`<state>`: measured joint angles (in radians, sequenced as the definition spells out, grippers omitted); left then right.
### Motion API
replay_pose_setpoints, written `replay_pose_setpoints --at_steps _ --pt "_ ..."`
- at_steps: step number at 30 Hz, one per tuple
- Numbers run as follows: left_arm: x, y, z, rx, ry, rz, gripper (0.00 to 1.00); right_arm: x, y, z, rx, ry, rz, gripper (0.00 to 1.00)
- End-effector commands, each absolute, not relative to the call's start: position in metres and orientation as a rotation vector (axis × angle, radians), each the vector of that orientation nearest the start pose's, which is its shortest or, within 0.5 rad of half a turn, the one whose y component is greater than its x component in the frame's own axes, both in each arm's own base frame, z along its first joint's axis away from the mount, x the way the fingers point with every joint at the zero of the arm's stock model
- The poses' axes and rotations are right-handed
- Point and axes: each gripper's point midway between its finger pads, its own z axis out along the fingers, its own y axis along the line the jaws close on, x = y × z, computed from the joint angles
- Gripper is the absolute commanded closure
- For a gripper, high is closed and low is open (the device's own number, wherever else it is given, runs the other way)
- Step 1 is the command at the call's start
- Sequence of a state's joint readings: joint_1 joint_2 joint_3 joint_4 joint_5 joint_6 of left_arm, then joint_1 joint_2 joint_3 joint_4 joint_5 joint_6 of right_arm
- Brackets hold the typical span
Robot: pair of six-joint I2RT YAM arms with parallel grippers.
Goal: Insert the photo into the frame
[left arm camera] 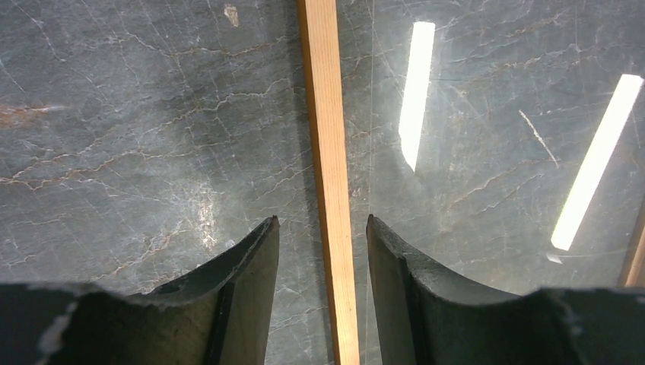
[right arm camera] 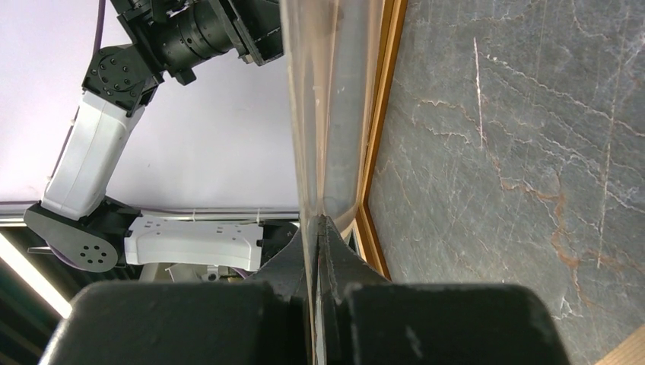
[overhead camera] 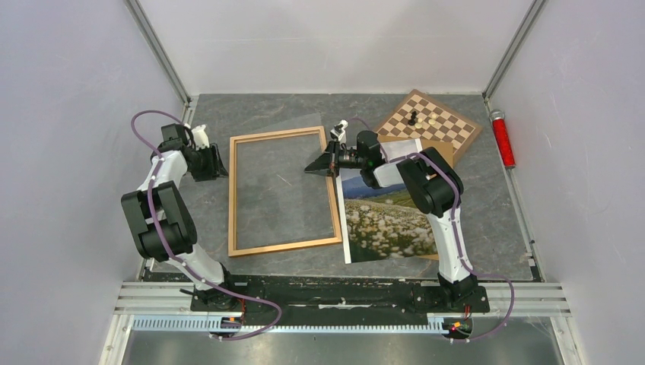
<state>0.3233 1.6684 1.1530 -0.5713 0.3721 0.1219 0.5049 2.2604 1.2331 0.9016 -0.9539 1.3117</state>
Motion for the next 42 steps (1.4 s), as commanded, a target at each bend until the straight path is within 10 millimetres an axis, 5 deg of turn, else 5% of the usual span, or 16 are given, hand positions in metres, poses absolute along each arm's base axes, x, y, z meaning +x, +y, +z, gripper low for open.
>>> replay_pose_setpoints --at_steps 1,42 --pt "0.372 0.057 0.097 -0.12 2.509 -0.339 0.47 0.365 0.397 0.126 -0.157 2.108 2.026 1.0" --pt "0.371 0.052 0.088 -0.124 2.518 -0.386 0.47 0.366 0.406 0.116 -0.143 2.121 2.046 1.0"
